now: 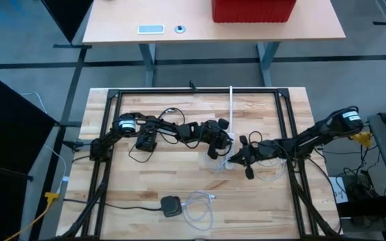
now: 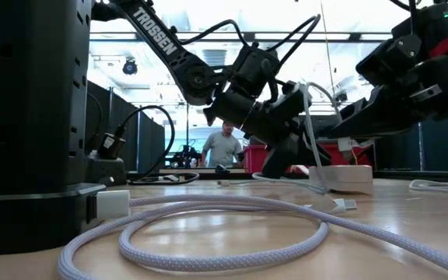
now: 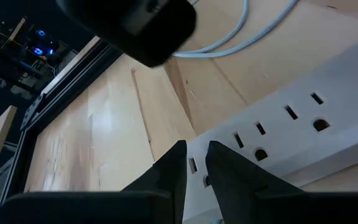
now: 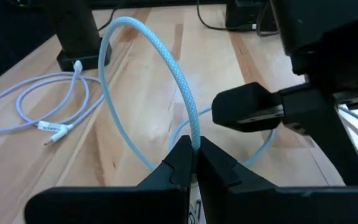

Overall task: Insert USB
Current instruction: Insert the light blue charger cable into the white outlet extension

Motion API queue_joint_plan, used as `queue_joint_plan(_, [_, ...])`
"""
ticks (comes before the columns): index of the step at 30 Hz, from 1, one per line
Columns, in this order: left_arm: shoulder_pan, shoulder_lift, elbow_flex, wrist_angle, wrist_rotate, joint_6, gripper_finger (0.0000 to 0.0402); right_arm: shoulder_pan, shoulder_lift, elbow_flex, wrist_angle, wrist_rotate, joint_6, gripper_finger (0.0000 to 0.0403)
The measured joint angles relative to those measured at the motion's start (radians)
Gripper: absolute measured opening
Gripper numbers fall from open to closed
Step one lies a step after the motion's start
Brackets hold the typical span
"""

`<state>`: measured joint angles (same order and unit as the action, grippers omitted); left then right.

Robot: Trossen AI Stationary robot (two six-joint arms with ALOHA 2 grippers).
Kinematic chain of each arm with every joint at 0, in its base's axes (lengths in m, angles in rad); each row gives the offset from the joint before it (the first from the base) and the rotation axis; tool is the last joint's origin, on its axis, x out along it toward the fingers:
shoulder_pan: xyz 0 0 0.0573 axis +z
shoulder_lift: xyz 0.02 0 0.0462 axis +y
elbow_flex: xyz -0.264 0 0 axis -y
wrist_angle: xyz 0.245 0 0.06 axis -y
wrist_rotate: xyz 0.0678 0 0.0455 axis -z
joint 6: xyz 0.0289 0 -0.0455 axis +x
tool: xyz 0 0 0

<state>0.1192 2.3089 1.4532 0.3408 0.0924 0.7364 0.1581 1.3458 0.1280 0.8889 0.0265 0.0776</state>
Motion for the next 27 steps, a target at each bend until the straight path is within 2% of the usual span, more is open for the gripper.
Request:
queue_joint_plan(3, [0.000,0.000,0.000,0.000,0.000,-0.010,0.0061,0.000,0.051,0.000,0.072,-0.001,0.000,0.0000])
queue_joint_plan(8, [0.000,0.000,0.000,0.000,0.000,-0.013,0.0061,0.000,0.093,-0.002,0.091,-0.002,0.010,0.0000])
queue_joint_plan(27, [0.000,0.000,-0.001,0.000,-0.001,-0.020,0.0055,0.000,0.054,-0.031,0.073,-0.001,0.013,0.0000])
